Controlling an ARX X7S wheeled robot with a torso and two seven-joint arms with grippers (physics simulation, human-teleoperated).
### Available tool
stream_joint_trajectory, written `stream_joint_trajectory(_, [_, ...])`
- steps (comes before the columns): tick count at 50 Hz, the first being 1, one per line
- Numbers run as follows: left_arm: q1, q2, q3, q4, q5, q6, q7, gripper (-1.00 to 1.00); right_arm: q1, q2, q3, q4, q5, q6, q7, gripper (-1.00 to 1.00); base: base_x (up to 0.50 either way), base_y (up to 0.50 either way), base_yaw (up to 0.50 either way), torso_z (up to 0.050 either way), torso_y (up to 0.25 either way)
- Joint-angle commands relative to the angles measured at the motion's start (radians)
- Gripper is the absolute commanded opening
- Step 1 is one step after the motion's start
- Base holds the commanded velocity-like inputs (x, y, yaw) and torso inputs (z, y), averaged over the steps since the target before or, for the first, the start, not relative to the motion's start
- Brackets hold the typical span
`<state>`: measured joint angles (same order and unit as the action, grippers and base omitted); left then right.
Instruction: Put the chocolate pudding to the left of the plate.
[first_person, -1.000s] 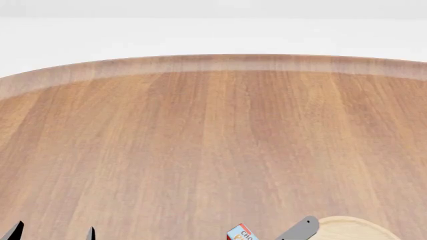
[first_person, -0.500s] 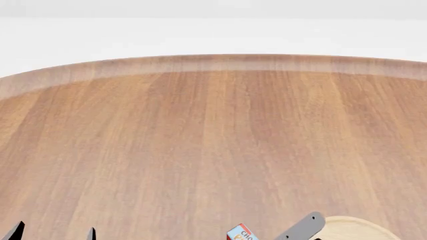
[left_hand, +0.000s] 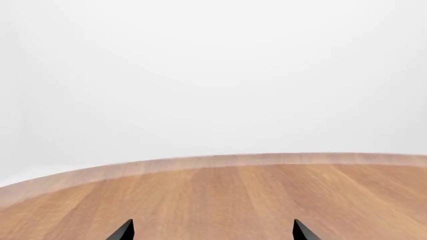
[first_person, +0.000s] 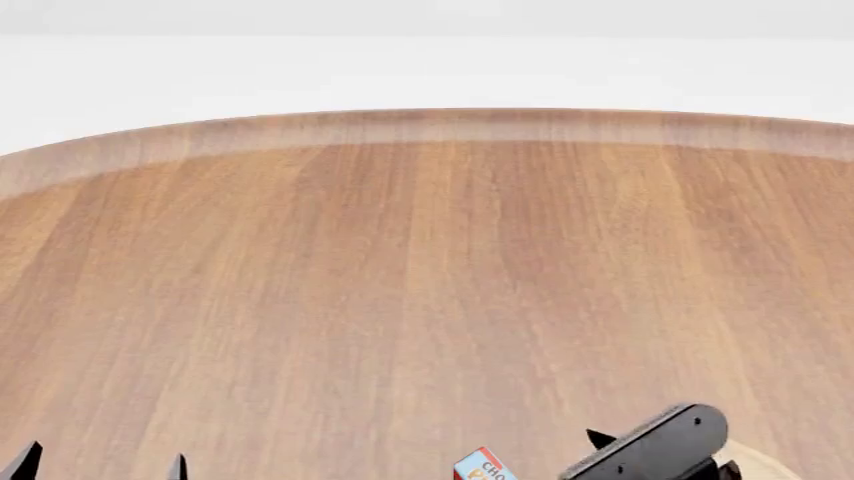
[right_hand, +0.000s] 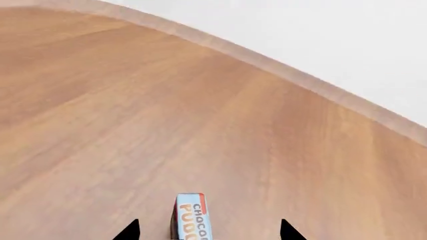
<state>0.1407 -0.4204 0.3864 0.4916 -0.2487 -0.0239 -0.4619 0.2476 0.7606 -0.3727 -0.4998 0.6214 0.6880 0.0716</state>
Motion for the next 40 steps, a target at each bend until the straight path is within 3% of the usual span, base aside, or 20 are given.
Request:
stream_joint_trajectory(1, [0.021,-0.022,-0.015,0.055,0.008,-0.005,-0.020,1.00,-0.169,0.079,0.088,-0.345,-0.095,0.001,0.282,1.00,0.00,0.00,0.00,0.000,0.000])
stream_joint_trajectory(2, [0.024,-0.025,-0.017,0.060,0.008,-0.005,-0.022,1.00,-0.183,0.077,0.093,-0.355,-0.096,-0.008,0.291,1.00,0.00,0.00,0.00,0.000,0.000])
stream_joint_trajectory(3, [0.031,-0.028,-0.019,0.071,0.010,-0.003,-0.025,1.00,-0.195,0.084,0.029,-0.377,-0.228,-0.022,0.345,1.00,0.00,0.00,0.00,0.000,0.000])
stream_joint_trajectory(15, [0.083,-0.056,-0.031,0.150,0.047,0.018,-0.053,1.00,-0.386,0.064,-0.061,-0.519,-0.538,-0.169,0.592,1.00,0.00,0.00,0.00,0.000,0.000])
stream_joint_trajectory(17, [0.101,-0.063,-0.032,0.173,0.051,0.028,-0.056,1.00,-0.426,0.061,-0.107,-0.546,-0.681,-0.175,0.665,1.00,0.00,0.00,0.00,0.000,0.000])
stream_joint_trajectory(23, [0.149,-0.082,-0.032,0.229,0.087,0.073,-0.065,1.00,-0.576,-0.077,-0.084,-0.547,-0.901,-0.311,0.586,1.00,0.00,0.00,0.00,0.000,0.000])
stream_joint_trajectory(40, [0.219,-0.093,-0.048,0.228,0.147,0.247,-0.077,1.00,-0.609,-0.103,-0.027,-0.518,-0.809,-0.465,0.596,1.00,0.00,0.00,0.00,0.000,0.000])
